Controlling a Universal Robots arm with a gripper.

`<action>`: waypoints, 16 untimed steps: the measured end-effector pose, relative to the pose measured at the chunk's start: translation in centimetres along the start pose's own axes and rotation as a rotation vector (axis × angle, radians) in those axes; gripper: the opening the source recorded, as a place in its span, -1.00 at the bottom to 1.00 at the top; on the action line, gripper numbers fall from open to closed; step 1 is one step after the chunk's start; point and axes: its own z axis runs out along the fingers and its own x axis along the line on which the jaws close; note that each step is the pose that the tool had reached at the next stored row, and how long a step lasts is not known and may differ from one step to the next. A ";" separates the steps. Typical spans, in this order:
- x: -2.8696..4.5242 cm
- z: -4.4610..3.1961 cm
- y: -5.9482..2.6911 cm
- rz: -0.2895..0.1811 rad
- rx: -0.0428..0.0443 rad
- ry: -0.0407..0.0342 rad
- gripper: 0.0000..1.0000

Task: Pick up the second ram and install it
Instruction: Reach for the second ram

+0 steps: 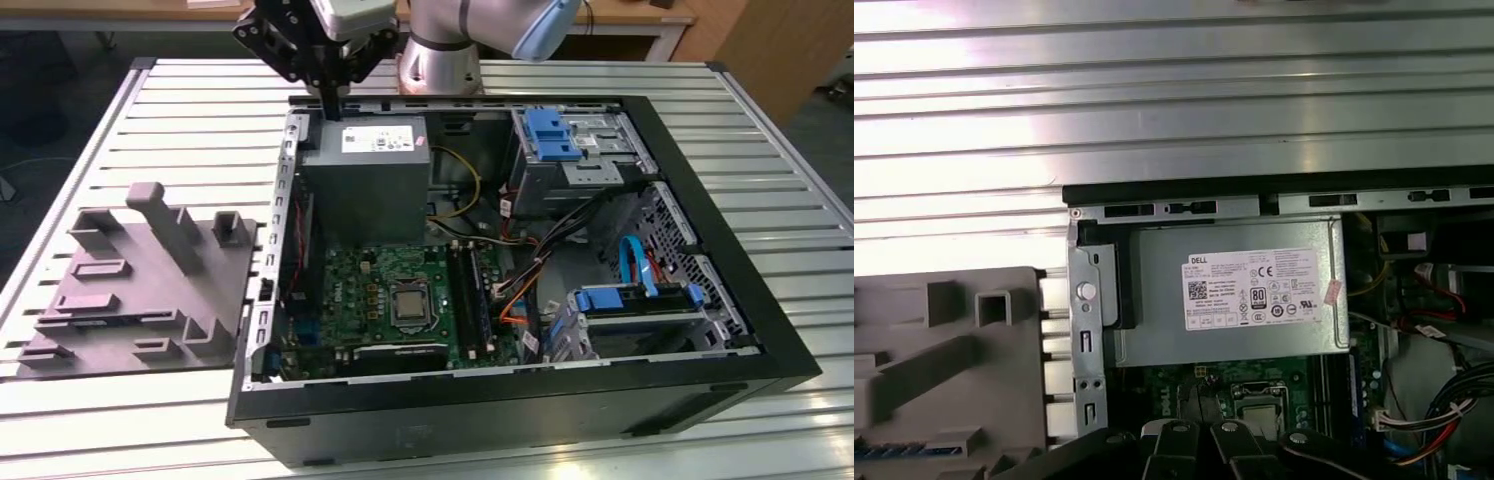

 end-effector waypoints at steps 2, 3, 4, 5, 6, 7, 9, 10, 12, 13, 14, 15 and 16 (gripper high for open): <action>0.22 0.00 -0.02 0.000 -0.0001 -0.0001 -0.80; 0.34 0.00 -0.03 0.000 0.0000 0.0000 -0.80; 0.46 0.00 -0.03 0.000 0.0000 0.0000 -0.80; 0.58 0.00 -0.04 0.000 0.0000 -0.0001 -0.80; 0.69 0.00 -0.05 0.000 0.0000 0.0000 -0.80; 0.79 0.00 -0.06 0.000 -0.0001 -0.0001 -0.80; 1.06 0.00 -0.08 0.000 0.0000 0.0000 -0.80; 1.20 -0.01 -0.09 0.000 0.0000 0.0000 -0.80; 1.45 -0.01 -0.11 0.000 0.0001 0.0000 -0.80; 1.57 -0.01 -0.12 0.000 0.0000 0.0000 -0.80; 1.69 -0.01 -0.12 0.000 0.0000 -0.0001 -0.80; 1.81 -0.01 -0.13 0.000 -0.0001 -0.0001 -0.80; 1.93 -0.01 -0.14 0.000 0.0000 -0.0001 -0.80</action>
